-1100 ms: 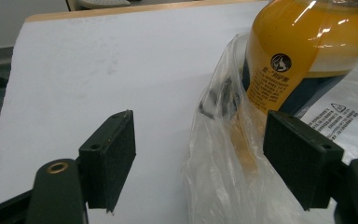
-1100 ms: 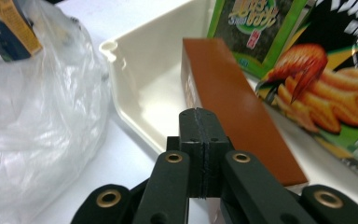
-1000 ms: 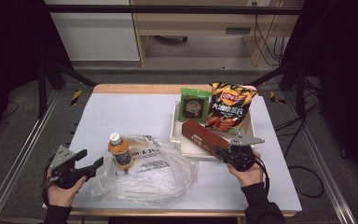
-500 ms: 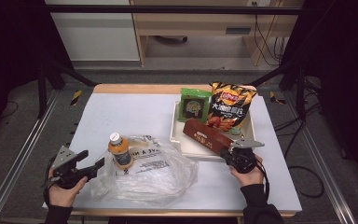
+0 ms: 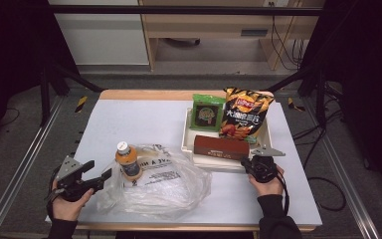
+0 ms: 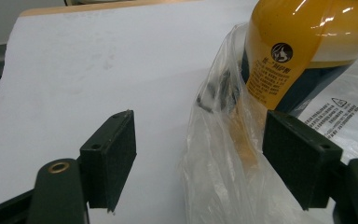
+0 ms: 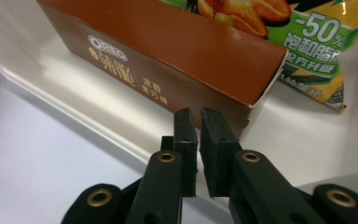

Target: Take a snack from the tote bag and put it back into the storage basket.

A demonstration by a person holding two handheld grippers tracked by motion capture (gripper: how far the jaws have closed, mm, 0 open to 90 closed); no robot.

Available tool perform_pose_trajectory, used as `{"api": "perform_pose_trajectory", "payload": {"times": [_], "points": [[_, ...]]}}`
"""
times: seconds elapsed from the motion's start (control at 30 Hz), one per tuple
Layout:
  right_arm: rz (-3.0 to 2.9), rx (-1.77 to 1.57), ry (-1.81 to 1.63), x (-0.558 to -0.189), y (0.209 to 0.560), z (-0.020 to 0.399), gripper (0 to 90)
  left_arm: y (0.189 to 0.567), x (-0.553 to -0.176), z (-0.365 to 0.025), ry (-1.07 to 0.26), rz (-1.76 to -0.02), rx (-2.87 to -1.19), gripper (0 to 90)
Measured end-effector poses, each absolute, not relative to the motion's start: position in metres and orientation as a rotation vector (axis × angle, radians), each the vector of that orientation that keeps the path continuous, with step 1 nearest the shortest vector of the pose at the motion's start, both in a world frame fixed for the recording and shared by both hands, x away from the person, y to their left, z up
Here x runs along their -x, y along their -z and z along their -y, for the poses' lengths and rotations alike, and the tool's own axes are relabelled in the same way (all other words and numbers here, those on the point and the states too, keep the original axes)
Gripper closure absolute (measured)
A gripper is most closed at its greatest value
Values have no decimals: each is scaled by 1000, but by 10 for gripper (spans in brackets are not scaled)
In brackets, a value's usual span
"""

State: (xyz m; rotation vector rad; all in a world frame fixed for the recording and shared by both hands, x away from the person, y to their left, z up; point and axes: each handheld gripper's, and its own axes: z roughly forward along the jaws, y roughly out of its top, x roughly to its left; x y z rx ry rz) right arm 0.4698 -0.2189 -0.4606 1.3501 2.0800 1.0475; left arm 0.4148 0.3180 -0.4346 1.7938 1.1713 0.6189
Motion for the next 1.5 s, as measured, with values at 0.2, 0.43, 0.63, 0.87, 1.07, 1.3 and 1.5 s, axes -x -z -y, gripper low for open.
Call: {"api": "perform_pose_trajectory", "payload": {"times": [0.2,0.43,0.63,0.87,1.07,1.3,1.5], "points": [[-2064,-1356,-1042,-470,461,219,813,435,-415,-318,-620,-1172,-1793,251],[-2045,-1339,-1050,-469,458,216,785,435,-415,-318,-619,-1171,-1798,251],[-2018,-1359,-1034,-472,460,220,786,435,-415,-318,-618,-1172,-1797,251],[-2014,-1349,-1009,-474,462,220,763,435,-415,-318,-618,-1172,-1797,251],[-2010,-1350,-1014,-473,463,218,738,435,-415,-318,-618,-1171,-1797,252],[-1997,-1323,-1065,-468,455,215,689,435,-414,-319,-619,-1172,-1793,252],[-1990,-1263,-1113,-466,450,208,685,435,-415,-318,-619,-1172,-1798,252]]}}
